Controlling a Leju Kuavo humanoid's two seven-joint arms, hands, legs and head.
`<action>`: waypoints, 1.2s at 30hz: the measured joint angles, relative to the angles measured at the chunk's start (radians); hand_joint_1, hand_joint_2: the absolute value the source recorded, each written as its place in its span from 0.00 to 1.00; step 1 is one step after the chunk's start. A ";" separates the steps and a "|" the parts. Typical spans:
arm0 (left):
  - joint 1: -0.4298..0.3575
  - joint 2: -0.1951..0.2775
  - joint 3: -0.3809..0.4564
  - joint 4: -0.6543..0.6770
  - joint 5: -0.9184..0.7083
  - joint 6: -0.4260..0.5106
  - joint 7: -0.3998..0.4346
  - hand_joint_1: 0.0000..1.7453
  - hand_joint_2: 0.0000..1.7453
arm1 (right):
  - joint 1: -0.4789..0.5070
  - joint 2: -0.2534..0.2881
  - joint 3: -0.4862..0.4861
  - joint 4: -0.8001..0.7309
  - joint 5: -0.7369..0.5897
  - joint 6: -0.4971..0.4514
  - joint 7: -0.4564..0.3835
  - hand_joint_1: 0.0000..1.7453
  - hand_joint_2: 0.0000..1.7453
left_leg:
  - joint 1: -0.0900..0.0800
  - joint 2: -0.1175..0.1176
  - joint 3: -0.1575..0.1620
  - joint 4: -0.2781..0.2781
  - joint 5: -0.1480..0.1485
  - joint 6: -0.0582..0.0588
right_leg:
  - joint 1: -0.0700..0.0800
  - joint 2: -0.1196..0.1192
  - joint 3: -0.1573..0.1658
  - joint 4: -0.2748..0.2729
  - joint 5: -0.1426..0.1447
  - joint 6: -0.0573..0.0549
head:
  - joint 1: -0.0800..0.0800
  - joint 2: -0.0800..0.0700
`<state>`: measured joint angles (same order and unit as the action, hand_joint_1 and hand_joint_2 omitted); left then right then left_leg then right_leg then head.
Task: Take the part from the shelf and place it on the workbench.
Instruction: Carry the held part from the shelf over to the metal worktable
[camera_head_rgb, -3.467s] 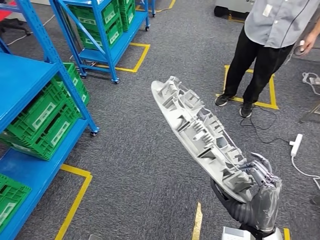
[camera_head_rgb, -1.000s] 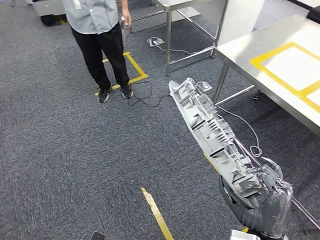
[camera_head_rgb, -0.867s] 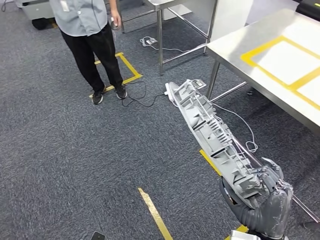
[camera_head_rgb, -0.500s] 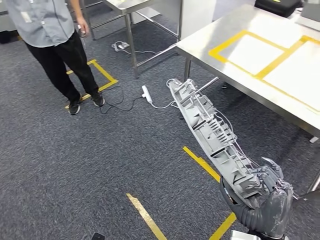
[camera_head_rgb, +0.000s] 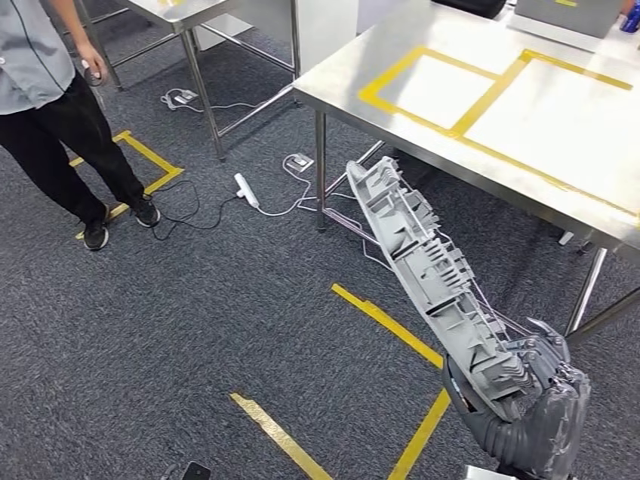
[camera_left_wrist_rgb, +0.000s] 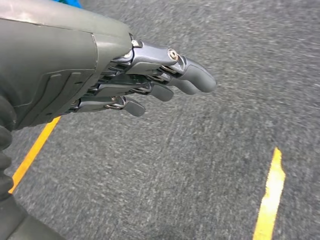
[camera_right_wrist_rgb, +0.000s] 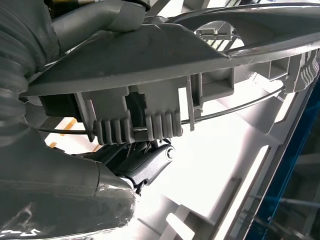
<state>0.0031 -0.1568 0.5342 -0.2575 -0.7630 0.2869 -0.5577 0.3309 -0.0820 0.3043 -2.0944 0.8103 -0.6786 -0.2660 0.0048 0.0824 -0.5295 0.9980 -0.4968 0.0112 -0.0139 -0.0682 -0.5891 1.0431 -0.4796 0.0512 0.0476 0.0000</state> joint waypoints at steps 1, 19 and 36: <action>0.000 0.000 0.000 0.000 0.000 0.000 0.000 0.00 1.00 | -0.001 0.000 0.000 0.000 0.000 0.000 0.000 1.00 1.00 | -0.003 0.009 0.002 0.001 -0.002 -0.005 | 0.003 -0.011 0.014 -0.024 0.002 -0.007 | -0.001 0.000; -0.001 0.004 0.000 0.000 0.000 0.000 0.000 0.00 1.00 | 0.004 0.000 -0.001 0.000 0.001 0.000 0.000 1.00 1.00 | 0.006 -0.136 -0.018 0.013 0.006 -0.001 | 0.000 0.172 -0.012 -0.024 0.020 -0.022 | -0.012 0.000; 0.002 0.002 -0.001 0.000 -0.004 -0.020 -0.003 0.00 1.00 | 0.003 0.000 0.003 0.000 0.008 0.000 0.004 1.00 1.00 | 0.007 -0.076 -0.030 0.037 -0.014 -0.029 | -0.001 0.063 0.026 -0.037 -0.002 -0.040 | -0.006 0.000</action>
<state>0.0054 -0.1546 0.5331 -0.2575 -0.7672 0.2672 -0.5609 0.3340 -0.0820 0.3075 -2.0948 0.8188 -0.6784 -0.2619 0.0116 0.0065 -0.5597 1.0351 -0.5111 -0.0174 -0.0148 -0.0053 -0.5632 1.0063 -0.4814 0.0115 0.0416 0.0000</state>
